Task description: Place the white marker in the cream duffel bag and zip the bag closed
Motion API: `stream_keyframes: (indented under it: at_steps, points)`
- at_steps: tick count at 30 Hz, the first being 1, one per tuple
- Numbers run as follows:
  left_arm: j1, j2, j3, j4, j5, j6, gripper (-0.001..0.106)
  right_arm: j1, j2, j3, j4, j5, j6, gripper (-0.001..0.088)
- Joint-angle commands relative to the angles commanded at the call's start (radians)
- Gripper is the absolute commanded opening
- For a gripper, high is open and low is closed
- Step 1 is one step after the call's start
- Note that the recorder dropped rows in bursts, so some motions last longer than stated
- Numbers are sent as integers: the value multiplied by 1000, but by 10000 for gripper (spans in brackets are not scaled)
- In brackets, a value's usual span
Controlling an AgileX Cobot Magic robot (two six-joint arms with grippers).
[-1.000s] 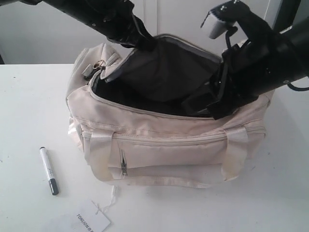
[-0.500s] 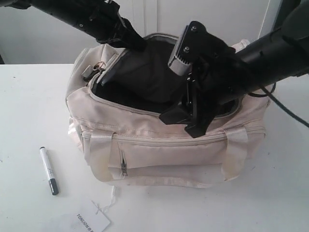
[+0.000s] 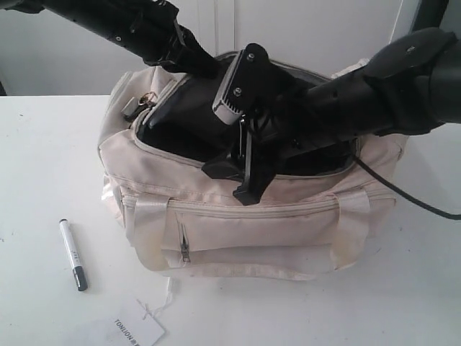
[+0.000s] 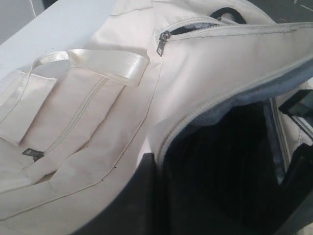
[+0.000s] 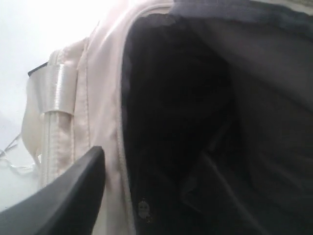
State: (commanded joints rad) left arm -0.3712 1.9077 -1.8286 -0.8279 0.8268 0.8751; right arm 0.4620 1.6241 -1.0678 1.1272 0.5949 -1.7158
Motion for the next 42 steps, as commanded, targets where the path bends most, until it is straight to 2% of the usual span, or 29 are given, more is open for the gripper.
stream_keyframes:
  at_steps: [3, 6, 10, 11, 12, 15, 23, 28, 36, 42]
  points:
    - [0, 4, 0, 0, -3, 0, 0, 0, 22, 0, 0, 70, 0, 503]
    - [0, 4, 0, 0, -27, -2, 0, 0, 33, 0, 0, 111, 0, 429]
    - [0, 11, 0, -6, -59, -6, 0, 0, 33, 0, -2, 126, 0, 149]
    - [0, 18, 0, -16, -57, -6, 0, 0, 33, 0, -2, 126, 0, 50]
    - [0, 22, 0, -29, -66, -6, 0, 0, 33, 0, -2, 126, 0, 8]
    - [0, 47, 0, -74, -154, -6, 0, 0, 33, 0, -2, 138, 5, 0]
    - [29, 99, -107, -84, -213, -4, 0, 0, 5, 0, -13, 200, -41, 0]
    - [39, 127, -150, -84, -238, 30, 0, 0, 1, 0, -63, 231, -41, 0]
    - [39, 157, -156, -84, -304, 158, 0, 0, -6, 0, -67, 279, -41, 0]
    - [39, 159, -156, -84, -434, 205, 0, 0, -27, 0, -70, 290, -41, 0]
